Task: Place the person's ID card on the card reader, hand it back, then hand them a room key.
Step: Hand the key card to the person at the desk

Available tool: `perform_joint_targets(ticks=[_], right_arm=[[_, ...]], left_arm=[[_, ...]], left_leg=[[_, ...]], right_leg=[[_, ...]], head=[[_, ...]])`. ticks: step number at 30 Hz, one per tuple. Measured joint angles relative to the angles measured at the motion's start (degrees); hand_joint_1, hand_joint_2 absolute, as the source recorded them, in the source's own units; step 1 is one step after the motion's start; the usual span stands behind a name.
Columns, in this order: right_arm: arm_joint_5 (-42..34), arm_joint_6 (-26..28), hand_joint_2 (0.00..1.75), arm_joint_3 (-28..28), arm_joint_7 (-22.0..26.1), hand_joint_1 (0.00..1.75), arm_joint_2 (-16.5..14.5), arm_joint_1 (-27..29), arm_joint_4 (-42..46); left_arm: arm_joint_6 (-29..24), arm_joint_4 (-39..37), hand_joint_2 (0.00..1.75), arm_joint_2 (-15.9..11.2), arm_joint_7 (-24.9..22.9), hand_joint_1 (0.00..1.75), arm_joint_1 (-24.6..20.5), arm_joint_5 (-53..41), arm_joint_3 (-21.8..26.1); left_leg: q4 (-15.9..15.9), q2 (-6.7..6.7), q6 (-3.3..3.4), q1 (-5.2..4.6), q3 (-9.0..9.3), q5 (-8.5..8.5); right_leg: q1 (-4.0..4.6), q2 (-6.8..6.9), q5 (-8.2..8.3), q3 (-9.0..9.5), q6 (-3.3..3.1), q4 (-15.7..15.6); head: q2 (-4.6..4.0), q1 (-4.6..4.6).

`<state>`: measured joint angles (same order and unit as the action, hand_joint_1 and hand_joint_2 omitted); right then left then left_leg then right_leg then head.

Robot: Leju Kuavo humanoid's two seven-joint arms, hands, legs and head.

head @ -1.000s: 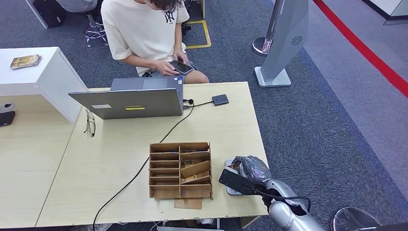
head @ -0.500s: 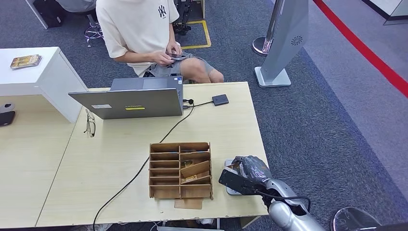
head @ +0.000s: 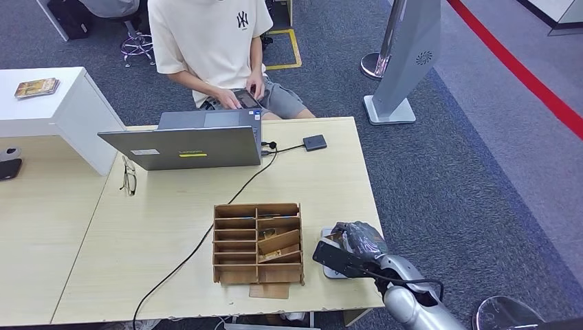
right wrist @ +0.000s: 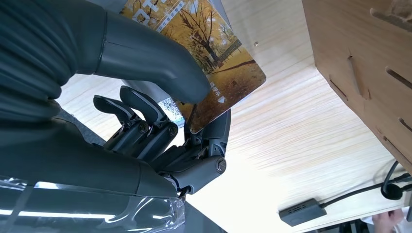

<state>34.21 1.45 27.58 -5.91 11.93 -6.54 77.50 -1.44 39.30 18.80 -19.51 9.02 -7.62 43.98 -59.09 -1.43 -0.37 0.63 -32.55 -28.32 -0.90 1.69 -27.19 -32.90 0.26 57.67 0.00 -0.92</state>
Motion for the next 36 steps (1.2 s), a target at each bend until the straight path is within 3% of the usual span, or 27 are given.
perform_joint_targets(ticks=[36], right_arm=[[-0.21,-0.73,1.75,0.4,1.97,1.75,-0.27,-2.28,-2.75]], left_arm=[[-1.69,1.08,0.0,-0.04,-1.08,0.0,0.85,4.53,-2.81]], left_leg=[[0.0,0.0,0.0,0.0,-0.01,0.0]], right_leg=[[0.0,0.0,0.0,0.02,0.0,0.0]], head=[[0.0,0.0]])
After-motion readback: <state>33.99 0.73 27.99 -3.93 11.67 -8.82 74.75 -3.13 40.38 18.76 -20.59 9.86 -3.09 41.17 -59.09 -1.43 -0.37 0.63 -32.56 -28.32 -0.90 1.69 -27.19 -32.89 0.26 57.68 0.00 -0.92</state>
